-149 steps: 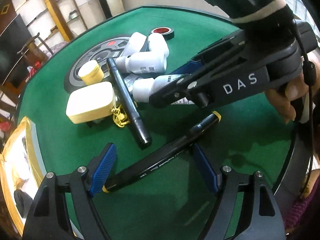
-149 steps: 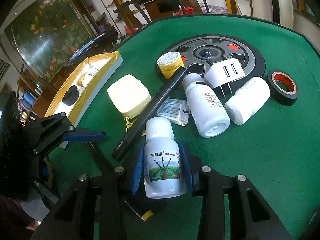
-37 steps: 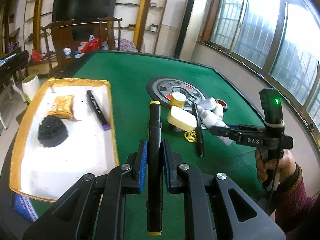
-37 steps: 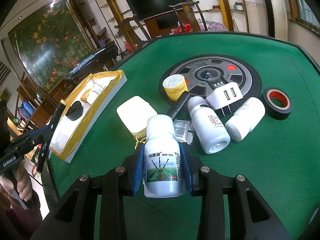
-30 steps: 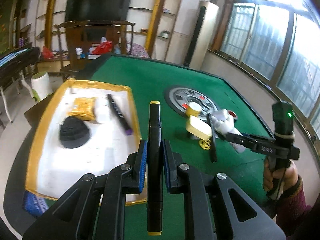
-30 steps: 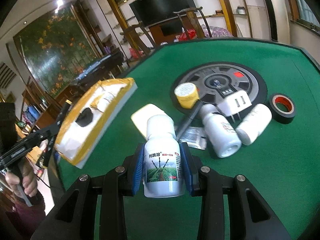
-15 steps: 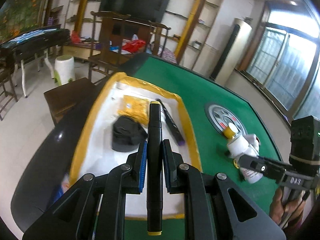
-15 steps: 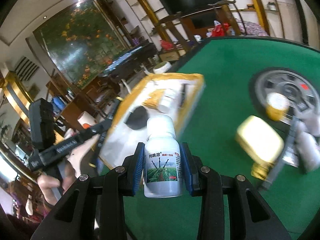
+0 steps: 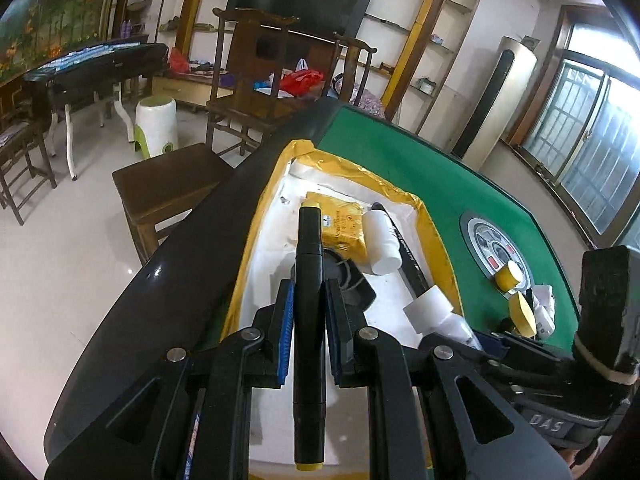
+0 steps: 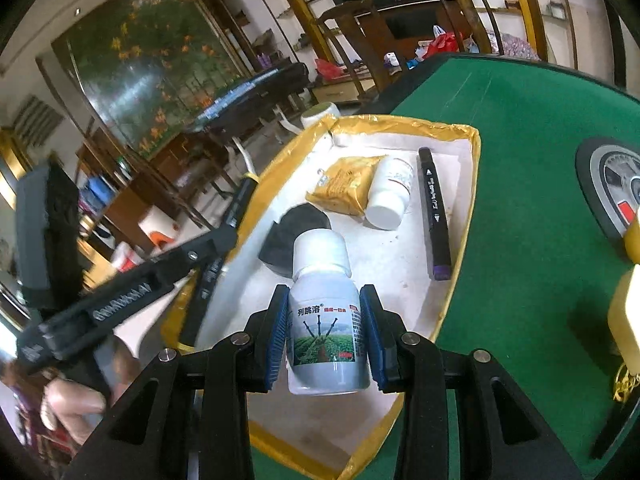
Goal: Organize rigid objects
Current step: 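Carry the marker and green-label bottle over the white tray with both grippers, then lower the marker into the tray and open the left gripper while the right releases the bottle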
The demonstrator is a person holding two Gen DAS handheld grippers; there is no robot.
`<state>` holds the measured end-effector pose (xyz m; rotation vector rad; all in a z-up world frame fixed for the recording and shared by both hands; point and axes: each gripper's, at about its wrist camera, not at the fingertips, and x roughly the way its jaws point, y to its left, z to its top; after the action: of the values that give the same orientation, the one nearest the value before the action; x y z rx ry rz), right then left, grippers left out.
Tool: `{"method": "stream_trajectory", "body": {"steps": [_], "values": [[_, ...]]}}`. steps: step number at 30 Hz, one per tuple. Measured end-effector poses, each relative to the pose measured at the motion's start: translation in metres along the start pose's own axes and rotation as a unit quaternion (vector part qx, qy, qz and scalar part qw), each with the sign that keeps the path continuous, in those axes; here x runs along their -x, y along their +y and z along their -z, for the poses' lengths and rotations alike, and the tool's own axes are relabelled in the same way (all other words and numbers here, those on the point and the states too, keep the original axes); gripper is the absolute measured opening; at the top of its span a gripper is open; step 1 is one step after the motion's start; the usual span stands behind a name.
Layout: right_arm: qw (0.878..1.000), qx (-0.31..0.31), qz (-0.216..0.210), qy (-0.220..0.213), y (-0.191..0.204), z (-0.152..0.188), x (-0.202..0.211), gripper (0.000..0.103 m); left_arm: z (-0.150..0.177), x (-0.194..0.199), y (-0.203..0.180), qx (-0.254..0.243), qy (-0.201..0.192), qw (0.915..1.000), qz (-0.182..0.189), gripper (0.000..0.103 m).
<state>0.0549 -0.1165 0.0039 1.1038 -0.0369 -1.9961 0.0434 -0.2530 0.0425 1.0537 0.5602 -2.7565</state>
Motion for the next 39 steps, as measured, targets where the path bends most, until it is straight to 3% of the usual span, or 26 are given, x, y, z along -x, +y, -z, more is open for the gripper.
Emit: {"method": "stream_trajectory", "body": {"steps": [9,19,29,35,39], "values": [[1.000,-0.003,0.018,0.014,-0.004,0.005,-0.009,0.032,0.005,-0.011,-0.002,-0.016,0.021,0.9995,-0.019,0.013],[0.996,0.055,0.062,0.019,0.013,0.014,-0.011,0.032,0.011,-0.017,0.001,-0.024,0.034,0.9982,-0.044,0.013],[0.994,0.080,0.066,0.033,0.023,0.020,-0.013,0.032,0.015,-0.016,-0.002,-0.033,0.038,0.9971,-0.057,0.013],[0.996,0.077,0.039,0.038,0.025,0.022,-0.010,0.033,0.013,-0.013,0.003,-0.017,0.040,0.9975,-0.056,0.013],[0.997,0.029,-0.045,0.047,0.012,0.020,-0.005,0.034,0.014,-0.009,0.000,-0.023,0.044,0.9974,-0.051,0.013]]}}
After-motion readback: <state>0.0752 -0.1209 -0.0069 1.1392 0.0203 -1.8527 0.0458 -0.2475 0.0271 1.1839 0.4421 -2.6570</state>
